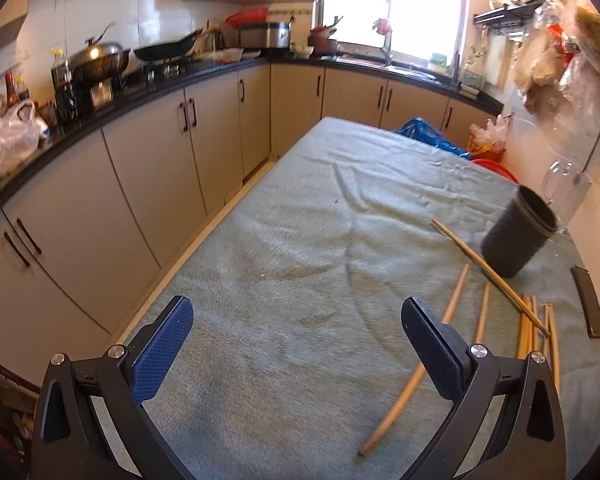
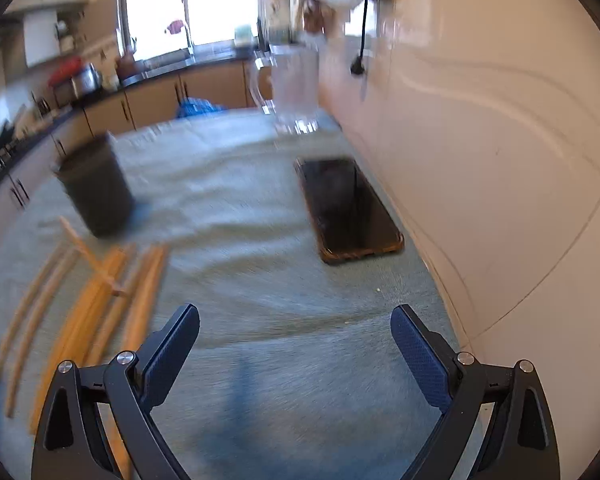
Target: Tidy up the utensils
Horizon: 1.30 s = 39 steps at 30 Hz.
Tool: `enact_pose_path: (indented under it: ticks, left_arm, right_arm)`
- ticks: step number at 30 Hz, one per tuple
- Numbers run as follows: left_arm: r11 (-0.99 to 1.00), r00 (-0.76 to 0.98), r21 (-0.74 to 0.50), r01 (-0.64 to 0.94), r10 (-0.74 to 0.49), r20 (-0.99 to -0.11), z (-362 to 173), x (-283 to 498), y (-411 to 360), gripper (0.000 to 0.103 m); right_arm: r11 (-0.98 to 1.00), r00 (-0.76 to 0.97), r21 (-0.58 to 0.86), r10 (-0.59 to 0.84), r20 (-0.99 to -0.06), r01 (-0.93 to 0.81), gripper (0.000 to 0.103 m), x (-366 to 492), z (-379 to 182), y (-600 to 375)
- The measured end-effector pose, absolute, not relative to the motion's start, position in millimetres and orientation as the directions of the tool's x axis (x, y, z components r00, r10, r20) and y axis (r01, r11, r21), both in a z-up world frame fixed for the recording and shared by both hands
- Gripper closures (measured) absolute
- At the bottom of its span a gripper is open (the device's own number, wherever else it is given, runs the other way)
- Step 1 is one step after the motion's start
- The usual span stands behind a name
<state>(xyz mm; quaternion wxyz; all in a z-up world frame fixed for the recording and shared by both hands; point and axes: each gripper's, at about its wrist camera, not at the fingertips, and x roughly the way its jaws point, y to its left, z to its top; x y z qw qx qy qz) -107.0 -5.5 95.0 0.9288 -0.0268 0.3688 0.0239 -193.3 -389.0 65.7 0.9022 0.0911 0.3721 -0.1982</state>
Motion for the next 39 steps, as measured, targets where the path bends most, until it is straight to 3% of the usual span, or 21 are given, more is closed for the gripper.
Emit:
enact_pose_path:
  ticks: [11,18,39]
  left_arm:
    - [0.998,0.804,0.062,-0.003,0.039,-0.593,125.4,-151.3,-20.1,0.000]
    - [0.997,0.845,0.075,0.005,0.036,-0.534,143.7,-174.4,-20.5,0.000]
    - [0.995,0.863,0.092,0.033,0.018,-0.505,148.5,-193.8,-26.6,0.000]
  right_arm:
    - [0.912,0.783,0.146,-0.237,-0.575,0.382,0.004,-230.1,106.6,-325.1]
    - [0.921,0.818,0.142,-0.243,-0.522,0.364,0.004,-243.5,120.5,-305.5]
    - [0.933,0.839,0.122,-0.241,-0.487,0.338,0.004,-254.4,129.6,-284.1]
